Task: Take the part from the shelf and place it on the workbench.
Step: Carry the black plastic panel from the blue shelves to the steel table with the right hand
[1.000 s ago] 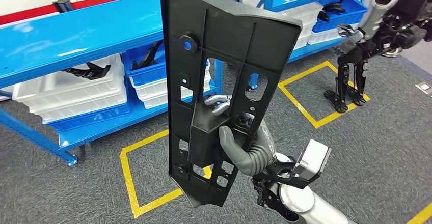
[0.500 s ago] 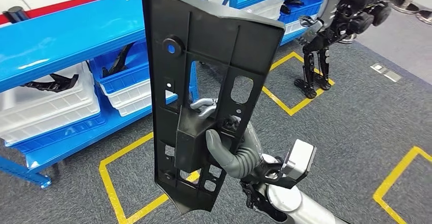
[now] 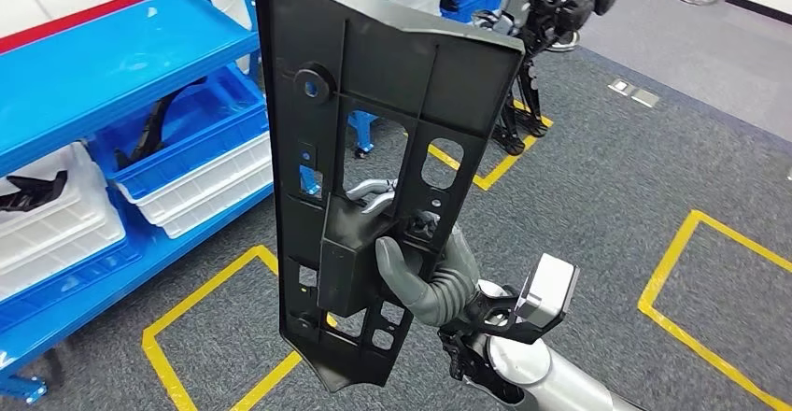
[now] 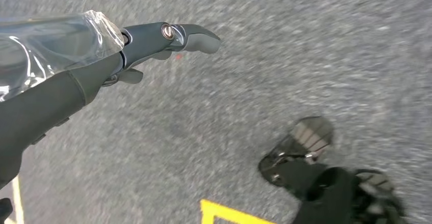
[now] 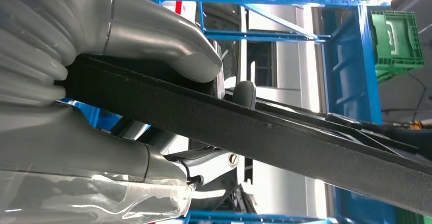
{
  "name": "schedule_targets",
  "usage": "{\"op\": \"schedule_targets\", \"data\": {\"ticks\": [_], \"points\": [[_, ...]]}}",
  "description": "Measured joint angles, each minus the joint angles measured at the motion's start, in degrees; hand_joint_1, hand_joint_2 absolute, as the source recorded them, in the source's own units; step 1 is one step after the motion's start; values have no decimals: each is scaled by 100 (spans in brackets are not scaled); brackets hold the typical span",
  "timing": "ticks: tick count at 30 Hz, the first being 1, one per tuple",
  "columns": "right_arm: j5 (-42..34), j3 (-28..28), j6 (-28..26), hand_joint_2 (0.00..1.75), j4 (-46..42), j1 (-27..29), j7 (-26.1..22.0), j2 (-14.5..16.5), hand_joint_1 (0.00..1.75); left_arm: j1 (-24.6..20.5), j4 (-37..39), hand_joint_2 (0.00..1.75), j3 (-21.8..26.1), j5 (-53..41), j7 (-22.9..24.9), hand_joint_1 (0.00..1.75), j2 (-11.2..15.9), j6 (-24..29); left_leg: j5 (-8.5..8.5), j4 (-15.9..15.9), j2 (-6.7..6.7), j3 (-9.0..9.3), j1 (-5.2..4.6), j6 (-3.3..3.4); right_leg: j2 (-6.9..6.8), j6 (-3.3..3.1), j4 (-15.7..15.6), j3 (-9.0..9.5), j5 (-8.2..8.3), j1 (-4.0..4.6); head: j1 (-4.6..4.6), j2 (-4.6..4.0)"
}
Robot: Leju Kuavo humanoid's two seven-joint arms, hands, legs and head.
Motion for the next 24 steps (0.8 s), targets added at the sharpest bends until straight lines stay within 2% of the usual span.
{"op": "schedule_targets", "data": {"ticks": [1,2,3,4,5,6,7,8,10,11,12,14,15,16,18,19,20,21,22,23,24], "points": [[-10,1,7,175,5,-5,-16,14,175,-4,0,175,0,-2,-68,0,3,21,-134,187,-123,-80,16,-28,53,-39,-14,-10,25,-15,-2,0],[-19,4,10,175,11,-8,-29,32,175,-3,0,175,0,-3,-123,0,8,37,-329,510,-278,-220,31,-53,110,-70,-22,-21,45,-28,-4,0],[-27,9,11,175,20,-8,-39,46,175,6,0,175,0,-4,-159,0,13,45,-544,940,-416,-407,36,-71,179,-89,-21,-39,59,-26,-7,0],[-30,15,13,175,32,2,-42,58,175,18,0,175,0,-4,-171,0,19,52,-713,1357,-479,-592,39,-83,250,-101,-19,-53,71,-23,-8,0],[-32,20,14,175,44,16,-44,63,175,30,0,175,0,-2,-163,0,26,55,-793,1644,-508,-720,40,-92,330,-105,-18,-64,81,-20,-7,0],[-33,23,14,175,55,30,-45,64,175,39,0,175,0,-1,-147,0,31,54,-762,1717,-519,-751,42,-96,410,-103,-15,-70,90,-19,-7,0],[-33,26,14,175,61,42,-45,64,175,40,0,175,0,0,-126,0,36,46,-615,1524,-530,-658,48,-98,491,-96,-10,-73,98,-23,-7,0],[-33,30,14,175,64,48,-47,65,175,35,0,175,0,1,-101,0,40,34,-407,1151,-573,-481,60,-100,570,-85,0,-75,102,-27,-7,0],[-30,36,13,175,66,44,-50,67,175,22,0,175,0,-1,-46,0,45,-1,-83,354,-821,-117,104,-90,724,-44,47,-114,103,-22,-5,0],[-25,38,12,175,67,39,-51,68,175,21,0,175,0,-4,0,0,45,-22,-22,136,-927,-31,120,-75,790,-13,73,-151,111,-18,-2,0],[-13,40,10,175,67,36,-51,69,175,23,0,175,-1,-9,61,0,44,-50,-19,50,-986,-7,120,-50,856,24,89,-192,124,-15,-2,0],[17,40,6,175,67,43,-45,67,175,24,0,175,-2,-19,205,0,31,-96,-1,40,-887,-20,107,22,947,92,104,-258,151,-36,-2,0],[30,39,5,175,67,47,-41,64,175,19,0,175,-2,-19,252,0,24,-102,16,34,-825,-20,103,62,879,121,156,-295,116,-32,2,0],[36,37,4,175,67,48,-36,62,175,14,0,175,-2,-15,266,0,19,-88,35,24,-759,-20,106,101,746,148,313,-371,15,-30,14,0],[39,34,4,175,67,48,-28,60,175,19,0,175,-2,-4,203,0,18,-38,48,16,-625,-22,91,148,416,197,975,-665,-343,-19,37,0],[39,33,1,175,67,51,-22,58,175,29,0,175,-2,-1,132,0,18,-10,47,18,-547,-25,78,159,334,212,1395,-855,-523,-28,43,0],[39,34,-4,175,67,57,-14,57,175,36,0,175,-2,-3,47,0,18,15,45,19,-469,-27,67,164,300,219,1708,-997,-625,-35,43,0],[37,35,-10,175,67,64,-6,56,175,36,0,175,-2,-10,-53,0,18,42,43,20,-393,-29,60,165,285,217,1824,-1044,-623,-39,43,0],[32,35,-19,175,67,69,1,54,175,29,0,175,-2,-20,-145,0,16,64,41,20,-322,-27,56,165,269,209,1693,-966,-518,-41,43,0],[23,34,-24,175,67,71,2,53,175,17,-1,175,-2,-31,-216,0,13,84,38,20,-260,-22,54,161,220,192,1330,-767,-335,-38,43,0],[8,33,-28,175,67,70,-1,53,175,3,-1,175,-2,-40,-266,0,8,100,33,20,-202,-12,49,154,101,168,864,-518,-170,-24,43,0]]}}
